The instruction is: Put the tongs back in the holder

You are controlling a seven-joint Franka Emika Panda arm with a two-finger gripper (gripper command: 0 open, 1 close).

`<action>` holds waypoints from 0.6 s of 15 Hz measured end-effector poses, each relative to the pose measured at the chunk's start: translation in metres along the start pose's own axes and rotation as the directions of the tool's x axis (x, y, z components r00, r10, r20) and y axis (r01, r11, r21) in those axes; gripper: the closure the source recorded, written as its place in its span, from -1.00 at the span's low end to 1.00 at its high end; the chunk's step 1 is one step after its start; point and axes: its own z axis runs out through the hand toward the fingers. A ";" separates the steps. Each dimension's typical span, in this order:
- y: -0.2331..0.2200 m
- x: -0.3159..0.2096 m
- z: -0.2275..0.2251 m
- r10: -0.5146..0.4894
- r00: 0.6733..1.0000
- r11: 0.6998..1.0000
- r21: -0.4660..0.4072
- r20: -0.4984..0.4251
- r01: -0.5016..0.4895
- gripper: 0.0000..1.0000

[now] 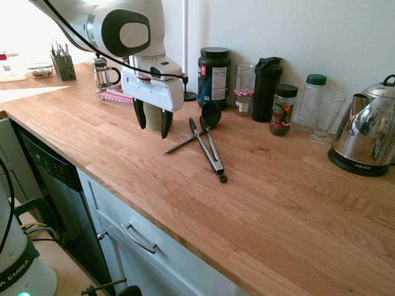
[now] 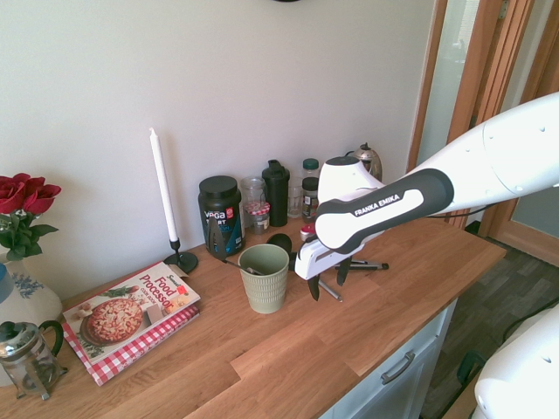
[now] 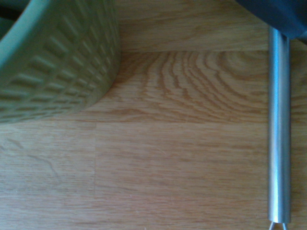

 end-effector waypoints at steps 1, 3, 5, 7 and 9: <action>0.000 0.000 0.001 0.000 1.000 1.000 -0.002 0.002 0.000 -1.00; 0.001 0.004 0.001 -0.075 0.997 0.997 -0.002 0.004 0.075 -1.00; 0.008 0.025 -0.020 -0.200 0.980 0.980 0.009 -0.010 0.200 -1.00; 0.020 0.048 -0.041 -0.314 0.948 0.948 0.038 -0.043 0.315 -1.00; 0.035 0.059 -0.047 -0.429 0.902 0.901 0.053 -0.050 0.431 -1.00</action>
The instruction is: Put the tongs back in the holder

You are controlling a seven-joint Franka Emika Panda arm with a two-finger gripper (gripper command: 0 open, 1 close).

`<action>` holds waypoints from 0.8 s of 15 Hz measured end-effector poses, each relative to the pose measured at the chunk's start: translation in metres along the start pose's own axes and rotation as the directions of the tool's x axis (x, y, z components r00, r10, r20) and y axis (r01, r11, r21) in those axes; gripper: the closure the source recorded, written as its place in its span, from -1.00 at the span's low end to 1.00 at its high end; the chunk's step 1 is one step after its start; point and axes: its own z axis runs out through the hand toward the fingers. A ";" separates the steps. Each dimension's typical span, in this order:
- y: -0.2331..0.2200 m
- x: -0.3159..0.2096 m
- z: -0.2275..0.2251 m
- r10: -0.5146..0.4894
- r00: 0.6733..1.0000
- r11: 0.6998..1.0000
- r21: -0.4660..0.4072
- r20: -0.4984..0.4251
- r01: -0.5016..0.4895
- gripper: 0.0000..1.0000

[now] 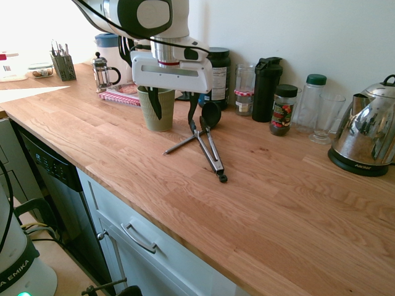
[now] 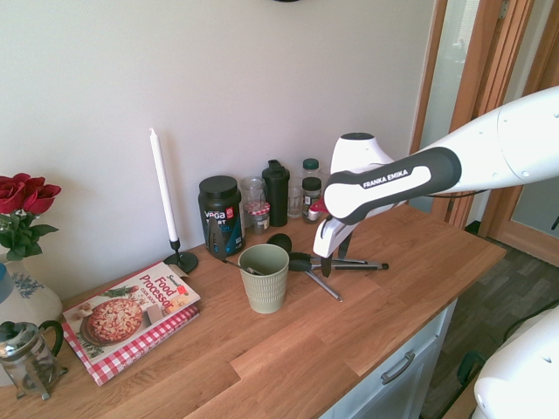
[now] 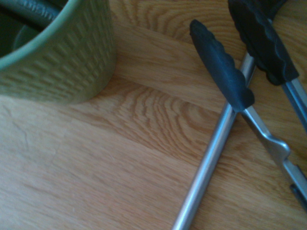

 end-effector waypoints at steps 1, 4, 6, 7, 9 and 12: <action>0.007 0.001 -0.001 -0.057 0.998 0.998 0.012 0.008 0.057 -1.00; 0.017 0.004 0.002 -0.137 0.991 0.990 0.039 0.000 0.137 -1.00; 0.018 0.002 0.006 -0.172 0.985 0.984 0.049 0.000 0.172 -1.00; 0.018 0.002 0.008 -0.183 0.983 0.982 0.051 -0.006 0.183 -1.00; 0.017 0.006 0.014 -0.191 0.981 0.980 0.057 -0.018 0.192 -1.00; 0.015 0.016 0.039 -0.202 0.979 0.978 0.051 -0.031 0.204 -1.00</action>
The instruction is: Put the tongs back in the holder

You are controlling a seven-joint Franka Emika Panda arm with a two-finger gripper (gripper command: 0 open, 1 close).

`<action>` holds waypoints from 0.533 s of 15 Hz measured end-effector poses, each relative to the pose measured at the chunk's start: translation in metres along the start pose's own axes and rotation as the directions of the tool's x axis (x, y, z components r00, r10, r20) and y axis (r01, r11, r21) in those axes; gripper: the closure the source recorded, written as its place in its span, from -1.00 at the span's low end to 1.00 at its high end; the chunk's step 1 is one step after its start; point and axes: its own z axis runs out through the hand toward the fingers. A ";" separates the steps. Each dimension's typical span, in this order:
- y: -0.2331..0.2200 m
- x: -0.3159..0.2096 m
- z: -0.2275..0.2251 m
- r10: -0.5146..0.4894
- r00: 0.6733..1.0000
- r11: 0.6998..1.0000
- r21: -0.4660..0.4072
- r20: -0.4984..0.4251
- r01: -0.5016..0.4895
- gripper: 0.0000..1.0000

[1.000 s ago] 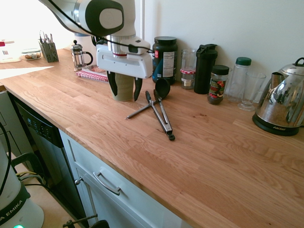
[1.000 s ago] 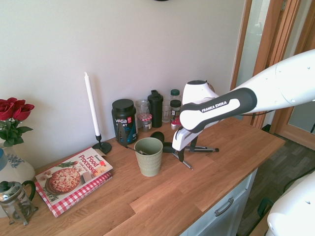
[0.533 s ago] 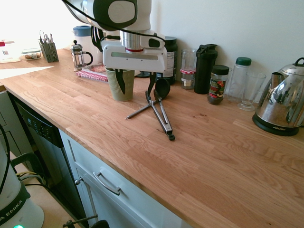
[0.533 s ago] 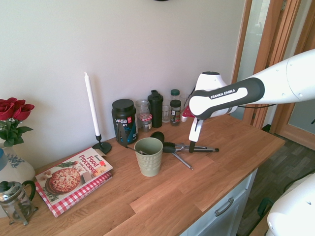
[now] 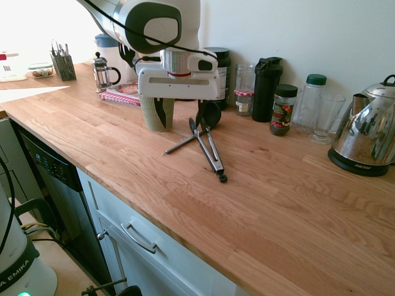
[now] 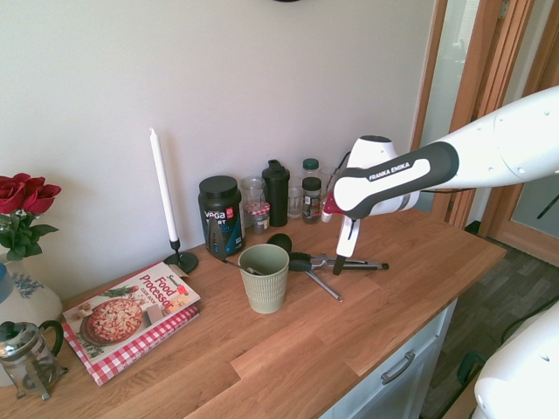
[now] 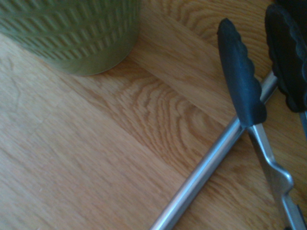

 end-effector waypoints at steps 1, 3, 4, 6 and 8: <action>-0.001 0.003 0.010 -0.001 1.000 1.000 -0.002 0.002 0.001 -1.00; -0.003 0.008 0.023 -0.009 1.000 1.000 -0.005 -0.004 0.009 -1.00; -0.006 0.010 0.028 -0.014 1.000 1.000 -0.006 -0.016 0.014 -1.00; -0.017 0.015 0.037 -0.031 0.999 0.999 -0.008 -0.033 0.031 -1.00; -0.024 0.019 0.046 -0.043 0.998 0.999 -0.009 -0.040 0.043 -1.00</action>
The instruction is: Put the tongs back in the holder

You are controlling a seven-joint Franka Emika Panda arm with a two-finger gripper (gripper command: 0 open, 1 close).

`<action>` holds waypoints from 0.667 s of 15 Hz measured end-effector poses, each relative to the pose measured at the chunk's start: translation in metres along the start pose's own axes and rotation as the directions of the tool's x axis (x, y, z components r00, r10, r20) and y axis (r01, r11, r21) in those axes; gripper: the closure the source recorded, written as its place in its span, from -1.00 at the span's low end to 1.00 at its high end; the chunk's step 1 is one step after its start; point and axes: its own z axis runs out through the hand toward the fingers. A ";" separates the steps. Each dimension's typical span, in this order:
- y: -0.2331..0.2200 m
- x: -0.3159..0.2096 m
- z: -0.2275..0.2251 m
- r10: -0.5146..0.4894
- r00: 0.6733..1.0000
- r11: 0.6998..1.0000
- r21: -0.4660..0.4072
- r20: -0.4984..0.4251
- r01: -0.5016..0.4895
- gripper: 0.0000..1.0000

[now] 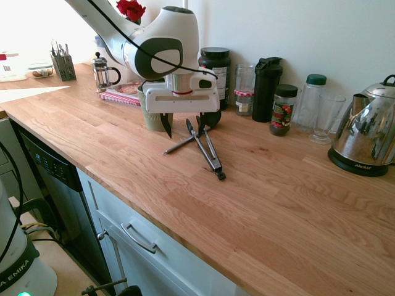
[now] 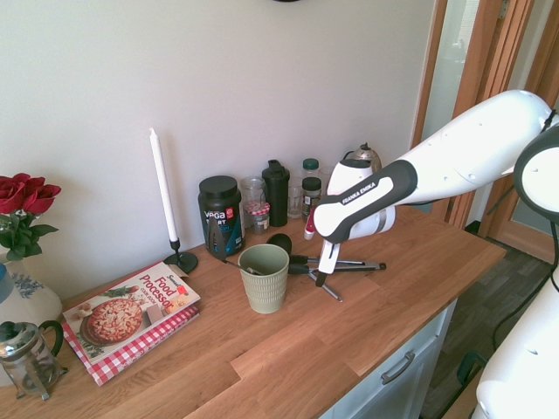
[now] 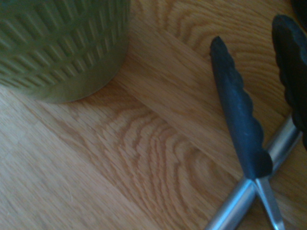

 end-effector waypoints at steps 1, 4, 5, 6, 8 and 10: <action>-0.002 0.002 0.004 -0.003 1.000 1.000 -0.001 -0.002 0.003 1.00; -0.003 0.006 0.005 -0.002 1.000 1.000 -0.002 -0.004 0.002 1.00; -0.003 0.006 0.005 -0.001 1.000 1.000 -0.002 -0.006 0.001 1.00; -0.003 0.007 0.005 0.000 1.000 1.000 -0.002 -0.008 0.000 1.00; -0.003 0.010 0.006 0.001 1.000 1.000 -0.004 -0.019 -0.001 1.00; -0.002 0.016 0.012 0.003 1.000 1.000 -0.008 -0.022 -0.003 1.00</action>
